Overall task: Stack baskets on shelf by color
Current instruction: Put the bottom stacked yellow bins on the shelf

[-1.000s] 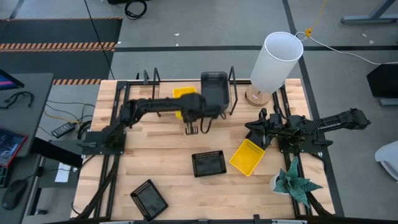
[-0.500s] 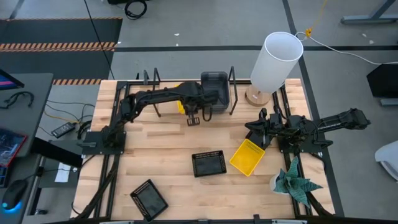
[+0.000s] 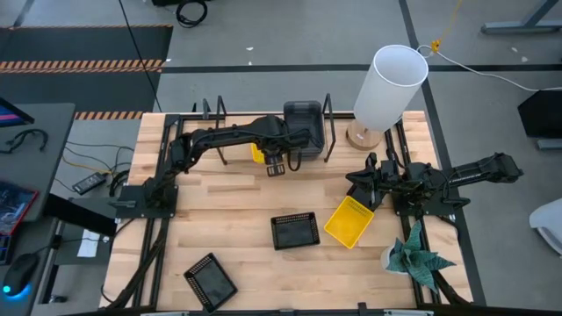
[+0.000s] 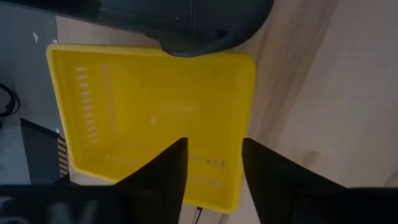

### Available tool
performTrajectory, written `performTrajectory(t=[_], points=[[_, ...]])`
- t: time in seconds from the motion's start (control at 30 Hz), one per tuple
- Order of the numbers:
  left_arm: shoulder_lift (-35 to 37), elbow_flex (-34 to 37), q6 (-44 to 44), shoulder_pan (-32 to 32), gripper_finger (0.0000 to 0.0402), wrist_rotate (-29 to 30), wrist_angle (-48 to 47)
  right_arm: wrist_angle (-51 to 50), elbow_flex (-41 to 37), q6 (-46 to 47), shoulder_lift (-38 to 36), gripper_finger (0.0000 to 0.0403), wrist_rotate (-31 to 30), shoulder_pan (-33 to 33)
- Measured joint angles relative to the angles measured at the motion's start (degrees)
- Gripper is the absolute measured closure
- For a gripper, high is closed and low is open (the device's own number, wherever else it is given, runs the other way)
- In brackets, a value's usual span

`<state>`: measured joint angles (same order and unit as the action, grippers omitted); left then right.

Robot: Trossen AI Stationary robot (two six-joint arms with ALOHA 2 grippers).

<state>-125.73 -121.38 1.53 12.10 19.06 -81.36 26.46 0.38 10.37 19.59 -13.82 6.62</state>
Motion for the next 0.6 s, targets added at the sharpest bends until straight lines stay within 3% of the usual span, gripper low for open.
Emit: performTrajectory(t=[0.2, 0.43, 0.6], points=[[-0.02, 0.0, -3.57, -0.56, 0.0223, -3.66, -2.36, 0.0, -0.01, 0.0, 0.0, 0.0375, 0.0, 0.01], [-0.02, 0.0, -8.31, -2.38, 0.0247, -3.88, -8.45, 0.0, 0.0, 0.0, 0.0, 0.0375, 0.0, 0.01], [-0.02, 0.0, -8.42, -4.32, 0.0264, 0.39, -7.84, 0.0, -0.01, 0.01, 0.0, 0.0375, 0.01, 0.01]])
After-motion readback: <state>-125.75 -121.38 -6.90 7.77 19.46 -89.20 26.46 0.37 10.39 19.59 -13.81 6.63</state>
